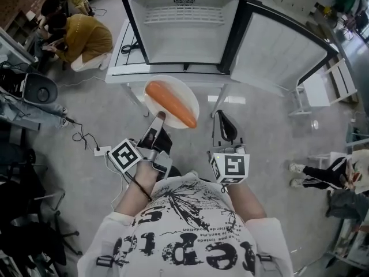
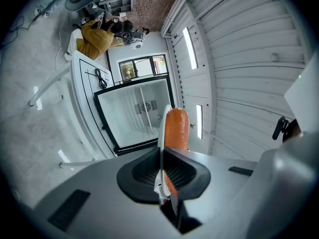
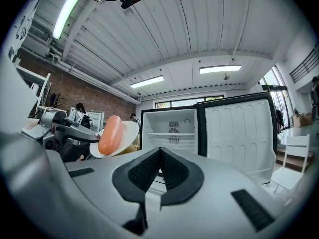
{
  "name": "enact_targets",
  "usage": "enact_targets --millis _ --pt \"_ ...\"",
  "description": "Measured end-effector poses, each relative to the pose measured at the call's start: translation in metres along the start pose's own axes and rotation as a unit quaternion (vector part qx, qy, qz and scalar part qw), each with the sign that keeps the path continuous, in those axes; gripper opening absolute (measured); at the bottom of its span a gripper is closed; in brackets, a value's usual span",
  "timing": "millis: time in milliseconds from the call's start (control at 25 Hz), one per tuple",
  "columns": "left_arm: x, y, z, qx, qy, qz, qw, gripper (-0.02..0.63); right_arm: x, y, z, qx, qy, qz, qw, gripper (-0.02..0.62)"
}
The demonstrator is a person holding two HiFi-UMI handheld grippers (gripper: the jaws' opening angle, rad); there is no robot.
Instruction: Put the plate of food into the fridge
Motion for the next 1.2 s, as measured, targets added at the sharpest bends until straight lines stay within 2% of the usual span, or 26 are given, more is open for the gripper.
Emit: enact_targets --millis 120,280,400,680,800,1200 --pt "0.006 0.002 0.012 0.002 0.008 0.0 1.0 0.021 -0.006 -0.008 0.012 0.011 0.007 0.004 1.0 0.002" --pt "0.015 0.018 0.04 0.003 0.011 0.004 0.9999 0.021 -0.013 -0.012 0.036 0.024 0.013 0.034 0.999 0.002" --pt "0.025 0.034 0.065 0.0 0.007 -0.006 1.0 0.021 -0.018 -0.012 0.057 0.027 0.011 0.026 0.999 0.002" --pt "0.037 0.074 0.129 0.017 -0.012 -0.004 0.9998 0.021 -0.038 -0.007 0.116 0.031 -0.016 0.018 0.999 0.002" --pt "0.043 0.093 0.154 0.03 -0.016 -0.015 0.9993 0.021 -0.041 -0.004 0.148 0.033 -0.028 0.019 0.999 0.002" --pt "0.067 0.145 0.212 0.054 -0.024 -0.023 0.998 0.021 -0.044 -0.005 0.23 0.046 -0.05 0.018 0.998 0.002"
Point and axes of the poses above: the fingertips, and each gripper's own axes: z forward along the fingers, x to its left, y out of its top, the point moved 5 cm from there along -z, backward along the fingers, and after that the axes turned 1 degree about -x, right-handed, at the moved point
